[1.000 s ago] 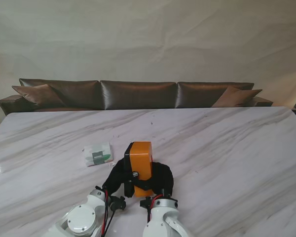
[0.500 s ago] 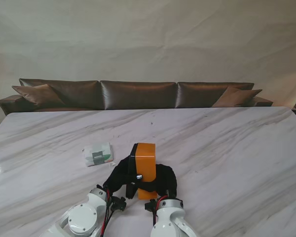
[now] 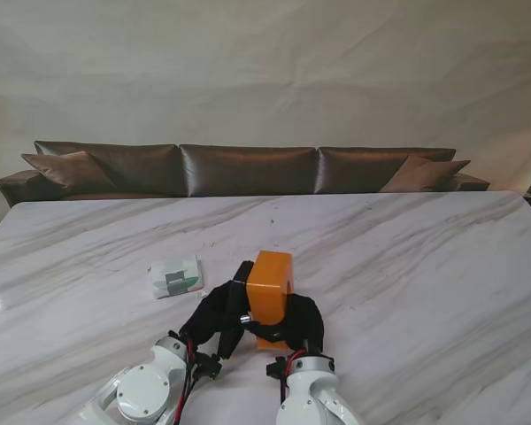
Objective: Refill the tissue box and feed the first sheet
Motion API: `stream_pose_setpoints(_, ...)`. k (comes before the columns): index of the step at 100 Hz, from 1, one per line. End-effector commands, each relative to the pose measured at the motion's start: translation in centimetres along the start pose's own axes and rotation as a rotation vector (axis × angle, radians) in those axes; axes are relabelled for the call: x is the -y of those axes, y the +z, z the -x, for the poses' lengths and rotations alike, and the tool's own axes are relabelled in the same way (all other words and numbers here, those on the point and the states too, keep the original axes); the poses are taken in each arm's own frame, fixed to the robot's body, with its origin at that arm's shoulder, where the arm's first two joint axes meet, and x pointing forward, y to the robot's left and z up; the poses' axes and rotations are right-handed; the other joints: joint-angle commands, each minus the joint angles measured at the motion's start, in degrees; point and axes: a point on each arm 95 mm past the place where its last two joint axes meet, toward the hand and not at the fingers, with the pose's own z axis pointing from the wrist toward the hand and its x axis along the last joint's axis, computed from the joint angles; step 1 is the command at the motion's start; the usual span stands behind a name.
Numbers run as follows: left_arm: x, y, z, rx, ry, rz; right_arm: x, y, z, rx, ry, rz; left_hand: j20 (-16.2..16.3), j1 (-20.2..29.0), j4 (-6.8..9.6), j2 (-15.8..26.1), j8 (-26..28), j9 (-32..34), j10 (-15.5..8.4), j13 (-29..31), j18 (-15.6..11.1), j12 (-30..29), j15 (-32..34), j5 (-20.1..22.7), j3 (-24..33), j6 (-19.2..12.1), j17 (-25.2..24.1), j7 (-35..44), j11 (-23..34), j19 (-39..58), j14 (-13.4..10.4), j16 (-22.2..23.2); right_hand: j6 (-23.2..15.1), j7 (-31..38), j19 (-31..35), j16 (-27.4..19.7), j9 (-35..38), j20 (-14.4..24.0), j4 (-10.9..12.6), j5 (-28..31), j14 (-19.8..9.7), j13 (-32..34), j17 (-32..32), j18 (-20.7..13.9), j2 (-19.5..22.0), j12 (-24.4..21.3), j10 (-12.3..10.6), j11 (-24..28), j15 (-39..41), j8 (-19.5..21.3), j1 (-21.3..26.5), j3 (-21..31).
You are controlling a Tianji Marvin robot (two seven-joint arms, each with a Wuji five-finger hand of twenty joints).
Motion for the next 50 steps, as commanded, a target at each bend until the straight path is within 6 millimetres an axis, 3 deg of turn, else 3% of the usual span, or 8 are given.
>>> stream_pose_setpoints(1, 0.0, 0.1, -1.0, -0.027, 0.004, 0.012, 0.0, -0.2, 1.5, 0.032, -0.04, -0.014, 1.19, 45.59, 2.12, 12.25, 6.85, 12.49, -22.21, 12.84, -3.69, 3.89, 66.53, 6.16, 29.87, -27.78, 0.77, 27.82, 36.46, 69.91, -6.79, 4.36, 2.4, 0.96, 11.59, 2.32, 5.1, 1.08, 7.87, 2.68, 2.62, 2.3, 1.07, -8.42, 4.8, 0.3, 6.1, 6.51, 22.01, 0.15, 13.09, 17.63)
stream_pose_setpoints(28, 0.6, 0.0, -1.0, -0.009, 0.074, 0.011, -0.3, -0.3, 1.6, 0.035, -0.05, -0.008, 1.25, 45.52, 2.05, 12.19, 6.89, 12.54, -22.18, 12.89, -3.6, 3.89, 66.51, 6.17, 29.9, -27.78, 0.87, 27.8, 36.45, 69.99, -6.69, 4.33, 2.22, 0.88, 11.59, 2.32, 5.1, 1.04, 7.7, 2.69, 2.62, 2.3, 1.06, -8.39, 4.89, 0.31, 6.1, 6.51, 22.01, 0.16, 12.97, 17.58)
stream_pose_setpoints(50, 2.0, 0.2, -0.8, 0.025, 0.342, 0.064, -1.2, -0.3, 1.6, 0.039, -0.074, 0.019, 1.28, 45.37, 1.69, 11.89, 6.89, 12.57, -22.17, 12.89, -3.59, 3.91, 66.5, 6.3, 30.2, -27.91, 0.87, 27.76, 36.42, 69.97, -6.68, 4.3, 1.87, 0.74, 11.59, 2.3, 5.07, 0.87, 7.34, 2.59, 2.65, 2.3, 1.02, -8.29, 5.15, 0.28, 5.97, 6.29, 21.97, 0.22, 12.67, 17.32)
